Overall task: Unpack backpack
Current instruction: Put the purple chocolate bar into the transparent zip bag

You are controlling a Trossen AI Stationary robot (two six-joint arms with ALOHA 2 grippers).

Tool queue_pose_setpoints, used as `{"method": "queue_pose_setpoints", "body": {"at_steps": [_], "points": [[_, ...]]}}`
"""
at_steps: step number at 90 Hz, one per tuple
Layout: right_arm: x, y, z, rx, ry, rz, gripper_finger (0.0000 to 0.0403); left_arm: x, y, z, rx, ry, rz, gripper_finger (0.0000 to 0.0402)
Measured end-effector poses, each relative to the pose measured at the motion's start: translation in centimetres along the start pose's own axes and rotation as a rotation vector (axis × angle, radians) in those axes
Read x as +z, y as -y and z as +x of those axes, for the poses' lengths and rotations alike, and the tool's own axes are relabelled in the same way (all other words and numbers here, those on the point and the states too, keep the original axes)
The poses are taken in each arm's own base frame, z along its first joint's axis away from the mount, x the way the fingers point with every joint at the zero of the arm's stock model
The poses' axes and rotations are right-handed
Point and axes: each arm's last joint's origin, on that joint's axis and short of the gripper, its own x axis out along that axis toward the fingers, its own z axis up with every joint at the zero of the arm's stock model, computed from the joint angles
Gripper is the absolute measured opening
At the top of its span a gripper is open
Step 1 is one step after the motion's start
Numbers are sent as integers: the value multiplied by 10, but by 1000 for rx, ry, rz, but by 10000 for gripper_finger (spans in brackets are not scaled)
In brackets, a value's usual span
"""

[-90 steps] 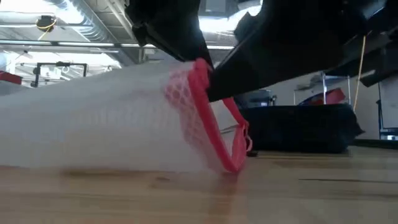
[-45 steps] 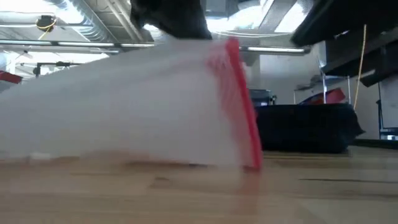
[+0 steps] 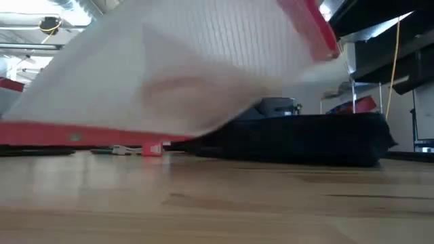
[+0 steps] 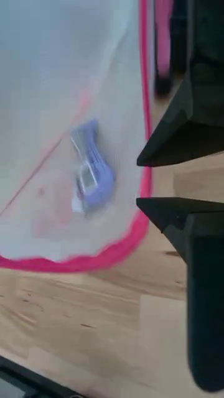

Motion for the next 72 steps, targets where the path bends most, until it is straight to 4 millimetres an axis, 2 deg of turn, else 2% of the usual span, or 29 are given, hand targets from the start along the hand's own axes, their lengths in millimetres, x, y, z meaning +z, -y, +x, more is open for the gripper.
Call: {"method": "queue_pose_setpoints", "body": {"at_steps": [19,35,63,72], "points": [[0,0,0,-14,10,3,73,8,-8,-19,158,159,-43,0],[-2,3,5,-36,8,17,73,13,-13,-24,146,163,-71,0],[-27,17,74,-122,-50,143,74,12,-12,-25,138,158,-64,0],[-22,19,93,-128,10,169,74,13,-12,-24,139,157,-62,0]]}}
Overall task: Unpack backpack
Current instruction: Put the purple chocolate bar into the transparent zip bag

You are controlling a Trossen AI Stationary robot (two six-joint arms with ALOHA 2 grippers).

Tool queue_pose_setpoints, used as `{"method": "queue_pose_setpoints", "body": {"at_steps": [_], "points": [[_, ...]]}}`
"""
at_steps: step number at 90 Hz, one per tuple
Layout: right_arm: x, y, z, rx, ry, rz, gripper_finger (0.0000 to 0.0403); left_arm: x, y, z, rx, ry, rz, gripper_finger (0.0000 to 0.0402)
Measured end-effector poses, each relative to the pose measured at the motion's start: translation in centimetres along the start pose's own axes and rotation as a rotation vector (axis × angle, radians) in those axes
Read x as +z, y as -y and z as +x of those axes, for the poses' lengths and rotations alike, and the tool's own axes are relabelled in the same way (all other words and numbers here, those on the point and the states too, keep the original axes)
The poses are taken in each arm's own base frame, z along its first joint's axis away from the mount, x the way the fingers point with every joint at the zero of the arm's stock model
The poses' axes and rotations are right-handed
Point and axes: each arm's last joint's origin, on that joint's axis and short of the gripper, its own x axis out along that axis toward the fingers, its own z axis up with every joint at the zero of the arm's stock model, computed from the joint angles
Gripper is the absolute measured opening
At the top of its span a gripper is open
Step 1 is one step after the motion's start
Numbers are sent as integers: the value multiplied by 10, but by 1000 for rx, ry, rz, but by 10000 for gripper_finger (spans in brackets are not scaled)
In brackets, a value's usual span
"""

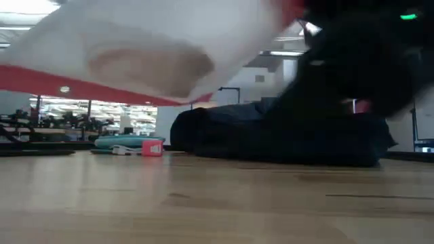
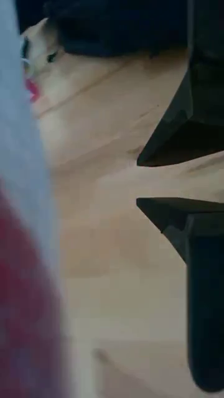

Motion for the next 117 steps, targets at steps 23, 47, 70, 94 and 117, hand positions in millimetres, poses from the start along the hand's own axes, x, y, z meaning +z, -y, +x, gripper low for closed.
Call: {"method": "queue_pose_setpoints", "body": {"at_steps": [23,47,70,94,117], "points": [[54,-13,-52,-48,393,-42,74,-1,0,0,-32,-24,15,0],[65,-17,-91,-37,559,-54,74,-4,-1,1,-41,-37,30,0],[61,-17,-88,-80,525,-95,74,-11,-6,1,-63,-66,128,0],[52,-17,-83,-81,467,-119,74,-29,-34,-3,-156,-344,173,0],[54,-11,-73,-121,440,-173,74,-38,-62,-36,-112,-513,162,0]]}}
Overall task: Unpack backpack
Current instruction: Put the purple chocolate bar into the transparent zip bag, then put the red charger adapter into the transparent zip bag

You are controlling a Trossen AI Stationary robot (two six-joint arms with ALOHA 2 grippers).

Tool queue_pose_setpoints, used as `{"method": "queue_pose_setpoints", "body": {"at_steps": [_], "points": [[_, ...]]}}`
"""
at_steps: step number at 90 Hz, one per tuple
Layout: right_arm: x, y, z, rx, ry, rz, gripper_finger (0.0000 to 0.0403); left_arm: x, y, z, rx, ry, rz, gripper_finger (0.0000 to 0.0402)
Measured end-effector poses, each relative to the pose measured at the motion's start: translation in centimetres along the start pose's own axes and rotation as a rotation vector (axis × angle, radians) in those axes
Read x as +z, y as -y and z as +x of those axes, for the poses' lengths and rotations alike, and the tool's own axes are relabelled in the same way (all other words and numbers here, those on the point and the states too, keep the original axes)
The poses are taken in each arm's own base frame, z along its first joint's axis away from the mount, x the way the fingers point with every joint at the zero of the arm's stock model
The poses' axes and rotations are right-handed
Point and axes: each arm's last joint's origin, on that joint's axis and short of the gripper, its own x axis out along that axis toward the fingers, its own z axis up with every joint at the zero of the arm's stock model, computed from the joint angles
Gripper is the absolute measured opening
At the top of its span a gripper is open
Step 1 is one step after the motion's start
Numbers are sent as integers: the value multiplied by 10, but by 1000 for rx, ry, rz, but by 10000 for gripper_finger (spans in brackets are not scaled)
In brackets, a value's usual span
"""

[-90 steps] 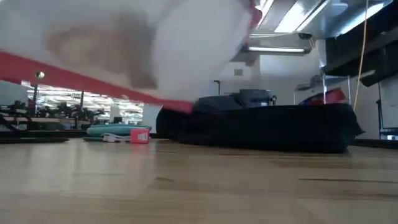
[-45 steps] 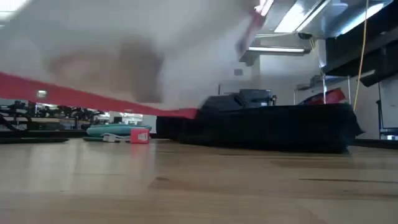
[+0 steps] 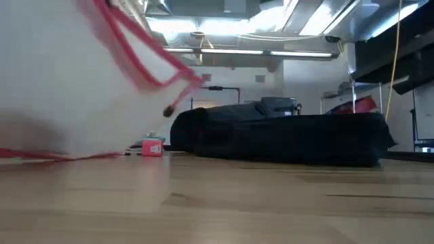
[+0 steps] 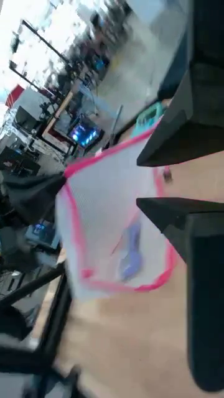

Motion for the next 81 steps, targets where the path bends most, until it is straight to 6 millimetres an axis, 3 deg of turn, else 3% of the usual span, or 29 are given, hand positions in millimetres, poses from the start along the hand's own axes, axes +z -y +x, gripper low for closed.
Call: {"method": "queue_pose_setpoints", "body": {"at_steps": [15,44,61,71,81], "points": [[-10,13,28,29,-86,-178,74,-10,2,-7,-34,-154,-76,0],[-28,62,97,201,-210,-50,74,-42,-1,0,44,-347,-169,0],[-43,101,135,297,-249,36,76,-54,-2,1,82,-342,-252,0],[-56,123,158,396,-277,91,105,-53,-1,3,77,-329,-287,0],[-66,141,187,408,-335,172,168,-51,-1,5,86,-330,-305,0]]}}
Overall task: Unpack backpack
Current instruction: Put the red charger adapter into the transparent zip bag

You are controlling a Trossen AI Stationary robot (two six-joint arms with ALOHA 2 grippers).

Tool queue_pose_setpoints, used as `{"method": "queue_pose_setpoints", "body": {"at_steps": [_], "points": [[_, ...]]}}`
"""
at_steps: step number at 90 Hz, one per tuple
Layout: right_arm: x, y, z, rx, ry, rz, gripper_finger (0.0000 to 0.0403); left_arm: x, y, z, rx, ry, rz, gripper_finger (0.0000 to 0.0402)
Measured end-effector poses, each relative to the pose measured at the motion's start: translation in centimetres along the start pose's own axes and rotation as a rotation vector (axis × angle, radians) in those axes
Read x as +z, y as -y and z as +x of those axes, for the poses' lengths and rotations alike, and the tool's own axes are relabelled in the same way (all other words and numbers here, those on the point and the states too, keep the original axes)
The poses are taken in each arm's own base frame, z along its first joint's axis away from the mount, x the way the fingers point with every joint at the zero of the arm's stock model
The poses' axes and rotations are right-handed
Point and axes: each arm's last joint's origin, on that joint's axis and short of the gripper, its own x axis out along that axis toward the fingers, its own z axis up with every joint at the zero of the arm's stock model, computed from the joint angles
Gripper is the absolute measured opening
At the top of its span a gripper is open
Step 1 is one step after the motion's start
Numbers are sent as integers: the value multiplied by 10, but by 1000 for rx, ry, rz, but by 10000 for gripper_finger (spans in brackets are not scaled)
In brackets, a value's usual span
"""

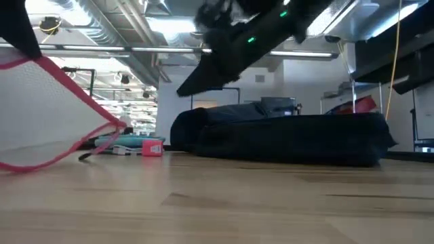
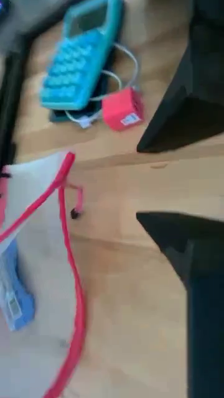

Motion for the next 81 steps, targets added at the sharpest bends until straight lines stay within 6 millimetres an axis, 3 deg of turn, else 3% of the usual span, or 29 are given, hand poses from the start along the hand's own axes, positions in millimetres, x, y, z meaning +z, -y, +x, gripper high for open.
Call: {"method": "queue_pose_setpoints", "body": {"at_steps": [16,28,42,52,66,81], "points": [[14,29,34,-17,-27,-31,286,2,1,2,-4,15,-23,0],[13,44,66,45,-47,-49,335,4,1,2,-2,29,-47,0],[18,67,95,20,-77,-42,342,6,2,4,-8,40,-61,0],[8,82,111,8,-142,-22,335,5,4,3,-23,37,-51,0],[-2,96,120,2,-198,2,326,5,4,3,-23,35,-42,0],[-11,97,124,25,-229,14,313,5,4,3,-24,40,-39,0]]}}
